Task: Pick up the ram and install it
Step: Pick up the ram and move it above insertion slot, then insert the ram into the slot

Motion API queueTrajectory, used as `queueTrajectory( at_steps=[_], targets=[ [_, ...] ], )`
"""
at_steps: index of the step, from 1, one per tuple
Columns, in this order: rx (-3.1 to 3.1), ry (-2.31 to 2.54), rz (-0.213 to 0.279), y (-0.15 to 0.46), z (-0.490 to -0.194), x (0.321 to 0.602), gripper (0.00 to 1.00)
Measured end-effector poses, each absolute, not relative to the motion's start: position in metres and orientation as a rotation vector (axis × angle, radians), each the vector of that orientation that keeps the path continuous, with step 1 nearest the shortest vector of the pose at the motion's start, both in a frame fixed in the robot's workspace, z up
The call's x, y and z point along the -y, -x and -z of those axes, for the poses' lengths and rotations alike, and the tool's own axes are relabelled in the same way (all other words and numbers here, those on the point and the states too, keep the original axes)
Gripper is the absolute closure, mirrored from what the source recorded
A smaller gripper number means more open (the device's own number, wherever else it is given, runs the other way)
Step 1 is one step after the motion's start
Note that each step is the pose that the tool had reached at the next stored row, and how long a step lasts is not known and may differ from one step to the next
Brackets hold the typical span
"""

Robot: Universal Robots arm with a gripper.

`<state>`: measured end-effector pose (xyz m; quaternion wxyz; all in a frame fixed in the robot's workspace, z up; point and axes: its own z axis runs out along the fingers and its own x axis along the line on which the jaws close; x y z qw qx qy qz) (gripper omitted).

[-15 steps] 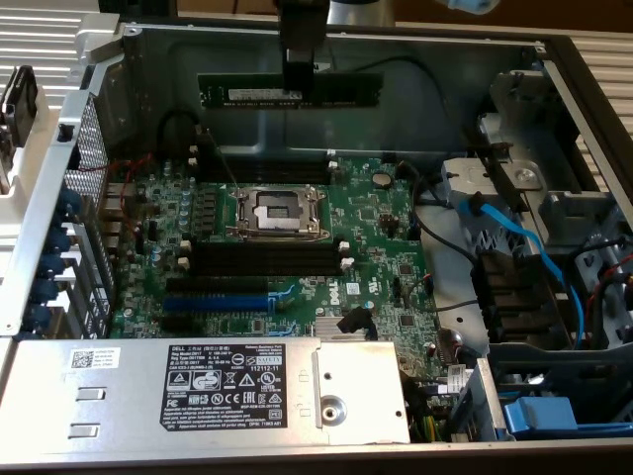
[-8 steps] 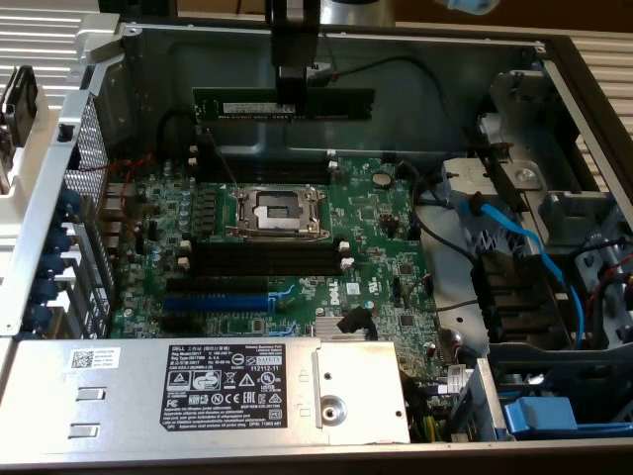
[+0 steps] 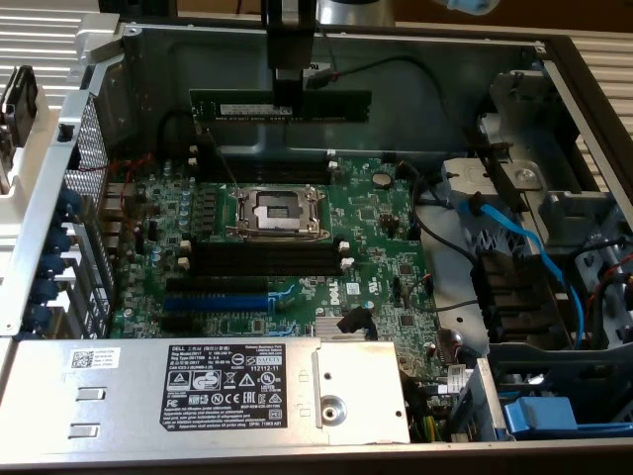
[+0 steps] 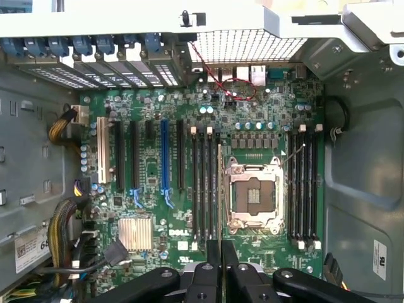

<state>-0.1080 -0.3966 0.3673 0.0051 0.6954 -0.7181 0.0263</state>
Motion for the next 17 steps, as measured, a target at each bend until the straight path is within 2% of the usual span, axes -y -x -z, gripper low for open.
queueTrajectory(
  at_steps=[17],
  targets=[
    [2.249, -2.176, -0.072, 0.108, -0.3667, 0.3967, 0.87]
  ],
)
